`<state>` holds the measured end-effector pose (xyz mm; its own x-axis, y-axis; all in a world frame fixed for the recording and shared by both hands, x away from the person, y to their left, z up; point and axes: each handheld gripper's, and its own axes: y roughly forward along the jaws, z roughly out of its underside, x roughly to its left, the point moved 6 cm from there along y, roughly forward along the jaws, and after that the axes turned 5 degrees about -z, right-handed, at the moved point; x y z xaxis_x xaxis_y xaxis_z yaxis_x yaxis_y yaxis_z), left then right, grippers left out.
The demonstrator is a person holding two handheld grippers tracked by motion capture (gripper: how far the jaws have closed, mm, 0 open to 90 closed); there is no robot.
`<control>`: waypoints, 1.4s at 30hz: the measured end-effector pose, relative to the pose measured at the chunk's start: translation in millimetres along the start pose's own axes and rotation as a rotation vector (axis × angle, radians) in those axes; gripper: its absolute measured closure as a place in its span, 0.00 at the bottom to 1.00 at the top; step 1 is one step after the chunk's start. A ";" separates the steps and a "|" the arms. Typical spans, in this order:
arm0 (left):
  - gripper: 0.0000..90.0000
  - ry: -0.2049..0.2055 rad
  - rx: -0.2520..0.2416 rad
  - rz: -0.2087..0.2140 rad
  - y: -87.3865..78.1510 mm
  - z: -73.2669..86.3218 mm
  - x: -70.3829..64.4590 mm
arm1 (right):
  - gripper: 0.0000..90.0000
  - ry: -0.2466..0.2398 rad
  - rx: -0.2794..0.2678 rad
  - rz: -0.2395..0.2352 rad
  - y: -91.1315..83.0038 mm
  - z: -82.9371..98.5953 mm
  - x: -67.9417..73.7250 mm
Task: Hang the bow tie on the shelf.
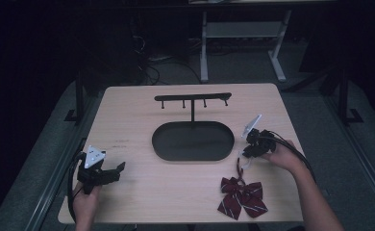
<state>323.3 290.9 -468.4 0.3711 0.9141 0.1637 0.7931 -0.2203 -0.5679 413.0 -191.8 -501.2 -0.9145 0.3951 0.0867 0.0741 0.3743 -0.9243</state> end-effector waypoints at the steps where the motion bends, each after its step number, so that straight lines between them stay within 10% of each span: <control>1: 0.18 0.002 0.001 0.000 -0.3 -0.1 0.0 | 0.90 -0.001 -0.002 -0.003 0.1 -0.1 0.8; 42: 0.18 0.006 0.001 0.002 1.0 0.0 -2.3 | 0.98 -0.119 -0.124 0.027 -53.5 -17.4 38.7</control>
<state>323.2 288.6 -469.3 0.3756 0.9116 0.1669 0.7918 -0.2221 -0.5690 380.6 -182.0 -442.0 -0.9515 0.3074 0.0107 0.1414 0.4683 -0.8722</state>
